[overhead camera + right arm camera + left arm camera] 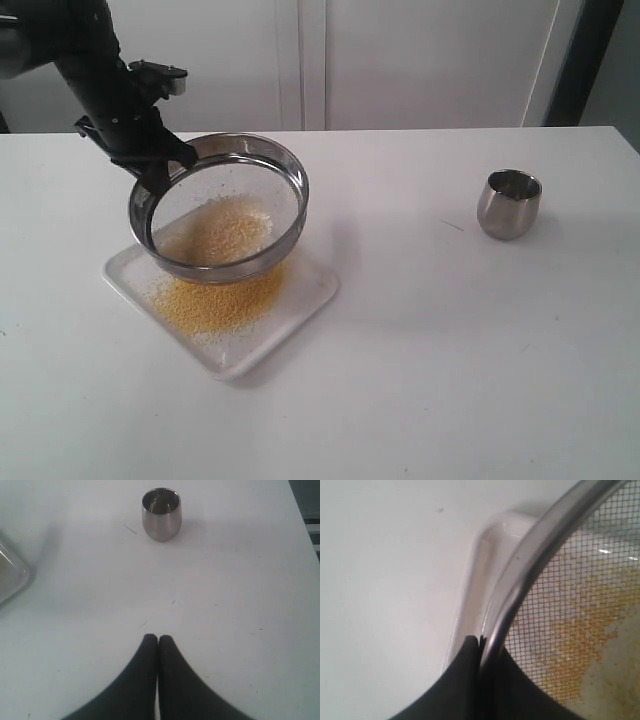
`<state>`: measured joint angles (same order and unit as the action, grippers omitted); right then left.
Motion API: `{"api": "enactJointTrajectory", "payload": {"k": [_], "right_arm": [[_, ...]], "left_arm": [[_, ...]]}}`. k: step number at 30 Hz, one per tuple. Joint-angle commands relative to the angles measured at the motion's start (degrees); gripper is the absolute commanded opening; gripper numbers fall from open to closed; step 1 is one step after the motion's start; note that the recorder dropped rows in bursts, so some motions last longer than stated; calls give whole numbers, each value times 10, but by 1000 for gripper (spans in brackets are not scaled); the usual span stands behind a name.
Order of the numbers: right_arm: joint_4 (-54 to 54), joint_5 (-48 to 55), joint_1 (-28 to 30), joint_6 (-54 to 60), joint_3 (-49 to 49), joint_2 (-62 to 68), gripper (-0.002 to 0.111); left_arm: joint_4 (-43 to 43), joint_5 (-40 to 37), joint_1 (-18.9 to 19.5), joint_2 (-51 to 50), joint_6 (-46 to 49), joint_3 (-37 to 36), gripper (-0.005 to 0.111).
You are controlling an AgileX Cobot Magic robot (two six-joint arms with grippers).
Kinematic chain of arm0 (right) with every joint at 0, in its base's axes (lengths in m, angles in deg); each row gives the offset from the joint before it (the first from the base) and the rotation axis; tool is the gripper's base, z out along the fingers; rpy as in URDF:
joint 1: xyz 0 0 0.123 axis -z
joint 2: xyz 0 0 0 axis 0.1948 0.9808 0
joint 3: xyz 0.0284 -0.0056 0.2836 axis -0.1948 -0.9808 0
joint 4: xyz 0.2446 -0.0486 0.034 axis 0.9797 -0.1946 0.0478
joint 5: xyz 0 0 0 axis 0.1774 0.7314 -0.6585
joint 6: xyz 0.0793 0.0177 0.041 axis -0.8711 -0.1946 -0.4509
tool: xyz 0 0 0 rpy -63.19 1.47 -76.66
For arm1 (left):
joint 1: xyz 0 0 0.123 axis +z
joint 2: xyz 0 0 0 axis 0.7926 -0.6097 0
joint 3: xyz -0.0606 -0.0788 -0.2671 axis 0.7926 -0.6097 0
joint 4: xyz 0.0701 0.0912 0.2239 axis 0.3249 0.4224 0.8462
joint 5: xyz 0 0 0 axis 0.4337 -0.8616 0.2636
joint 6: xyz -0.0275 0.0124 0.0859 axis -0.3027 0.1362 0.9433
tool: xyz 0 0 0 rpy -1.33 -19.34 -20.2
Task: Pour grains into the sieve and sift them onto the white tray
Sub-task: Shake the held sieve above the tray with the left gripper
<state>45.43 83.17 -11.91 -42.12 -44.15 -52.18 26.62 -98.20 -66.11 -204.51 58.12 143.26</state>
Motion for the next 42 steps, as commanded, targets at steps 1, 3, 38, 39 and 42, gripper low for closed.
{"api": "enactJointTrajectory", "payload": {"k": [1,3,38,39,42], "right_arm": [[2,-4,1,-1,-2,-3,0],[2,-4,1,-1,-2,-3,0],[3,-4,1,-1,-2,-3,0],[3,-4,1,-1,-2,-3,0],[2,-4,1,-1,-2,-3,0]], "left_arm": [[-3,-40,30,-4,-17,0,0],[-30,-69,32,3,2,0,0],[-98,-125,40,-19,22,19,0],[-91,-125,26,-15,27,19,0],[-12,-104,-11,-4,18,19,0]]}}
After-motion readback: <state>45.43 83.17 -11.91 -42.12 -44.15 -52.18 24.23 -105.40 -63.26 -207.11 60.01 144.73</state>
